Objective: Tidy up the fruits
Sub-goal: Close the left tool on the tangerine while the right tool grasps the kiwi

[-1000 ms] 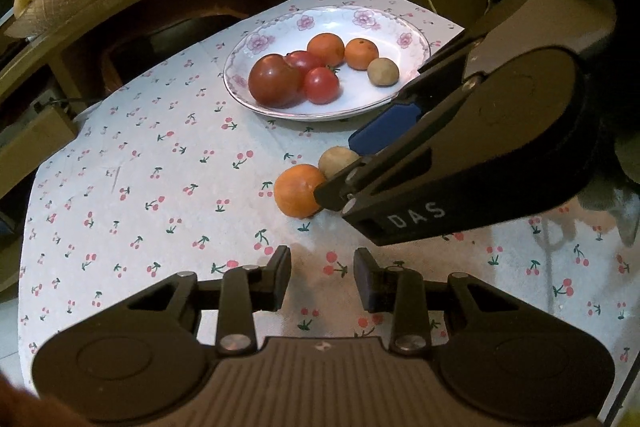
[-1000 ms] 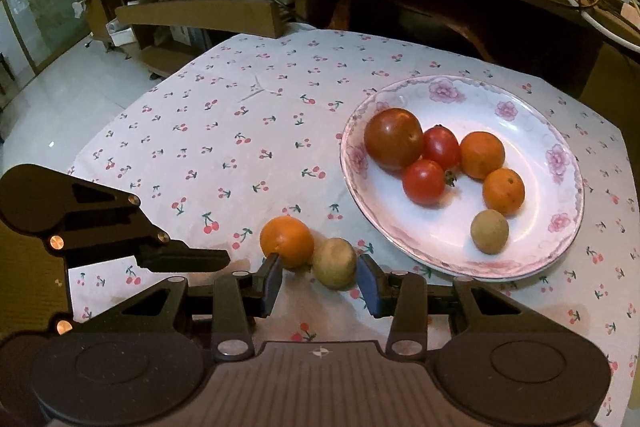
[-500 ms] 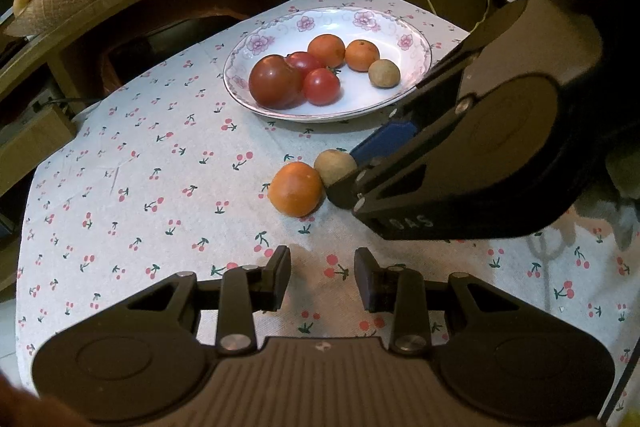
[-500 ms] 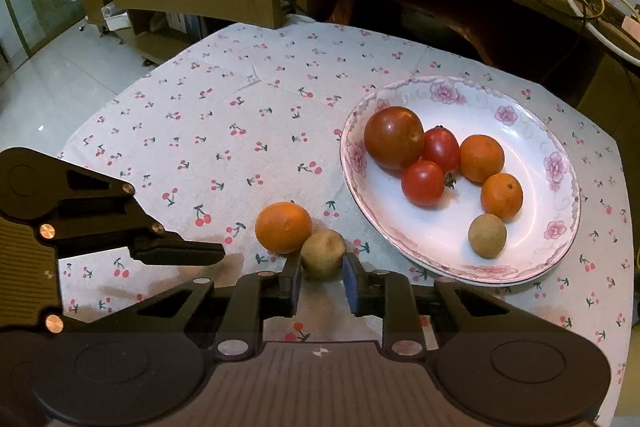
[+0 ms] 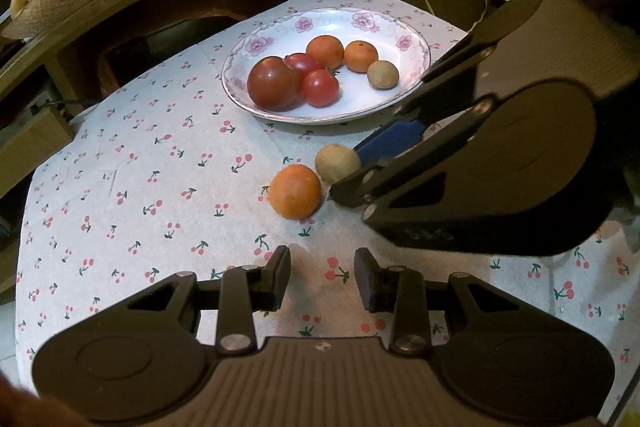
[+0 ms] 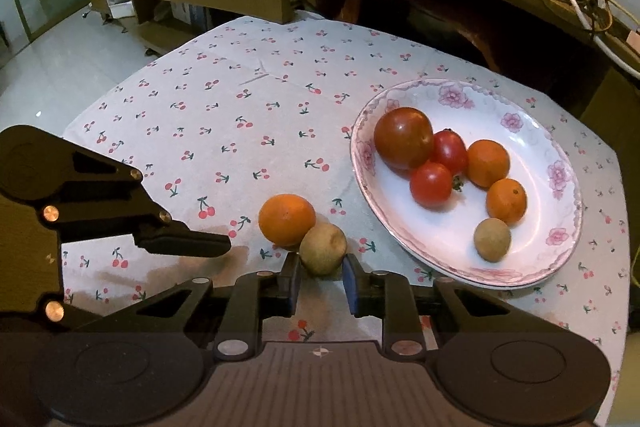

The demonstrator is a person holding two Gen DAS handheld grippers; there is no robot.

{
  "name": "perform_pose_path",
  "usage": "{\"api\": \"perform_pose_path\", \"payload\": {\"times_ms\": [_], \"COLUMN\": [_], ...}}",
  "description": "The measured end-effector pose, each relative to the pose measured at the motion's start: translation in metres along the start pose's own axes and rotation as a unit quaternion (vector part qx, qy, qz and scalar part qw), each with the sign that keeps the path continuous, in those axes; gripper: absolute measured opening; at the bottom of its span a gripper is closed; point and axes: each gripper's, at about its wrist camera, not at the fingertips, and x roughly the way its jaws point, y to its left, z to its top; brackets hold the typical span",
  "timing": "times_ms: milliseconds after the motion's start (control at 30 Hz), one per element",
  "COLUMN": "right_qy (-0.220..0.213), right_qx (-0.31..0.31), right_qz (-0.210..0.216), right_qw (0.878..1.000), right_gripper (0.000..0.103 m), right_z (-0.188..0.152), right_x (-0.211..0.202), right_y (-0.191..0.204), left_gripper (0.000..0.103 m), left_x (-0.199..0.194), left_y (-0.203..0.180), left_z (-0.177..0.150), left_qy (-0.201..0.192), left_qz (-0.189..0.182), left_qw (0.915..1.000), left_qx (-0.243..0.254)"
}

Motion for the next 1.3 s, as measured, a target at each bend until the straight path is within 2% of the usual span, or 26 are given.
{"api": "perform_pose_path", "payload": {"times_ms": [467, 600, 800, 933, 1067, 1300], "right_qy": [-0.016, -0.017, -0.023, -0.027, -0.028, -0.025], "right_qx": [0.019, 0.022, 0.027, 0.031, 0.041, 0.048], "right_qz": [-0.018, -0.026, -0.038, -0.042, -0.044, -0.039], "right_qw": [1.000, 0.999, 0.999, 0.998, 0.998, 0.998], "right_gripper": [0.025, 0.025, 0.025, 0.024, 0.025, 0.025], "right_z": [-0.007, -0.010, -0.014, -0.015, -0.017, -0.018], "right_x": [-0.019, -0.022, -0.029, -0.033, -0.036, -0.036], "right_y": [-0.013, -0.016, -0.020, -0.024, -0.030, -0.033], "left_gripper": [0.040, 0.030, 0.026, 0.025, 0.025, 0.027], "left_x": [0.006, 0.005, 0.001, -0.002, -0.004, -0.002], "left_y": [-0.005, -0.009, -0.013, -0.006, 0.005, 0.011], "left_z": [0.009, 0.011, 0.016, 0.017, 0.014, 0.009], "left_qy": [-0.006, -0.010, -0.018, -0.023, -0.027, -0.025], "left_qz": [0.007, 0.003, 0.002, 0.000, -0.018, -0.019], "left_qw": [0.9999, 0.9999, 0.9997, 0.9997, 0.9993, 0.9992], "left_qx": [0.005, 0.008, 0.014, 0.005, -0.018, -0.024]}}
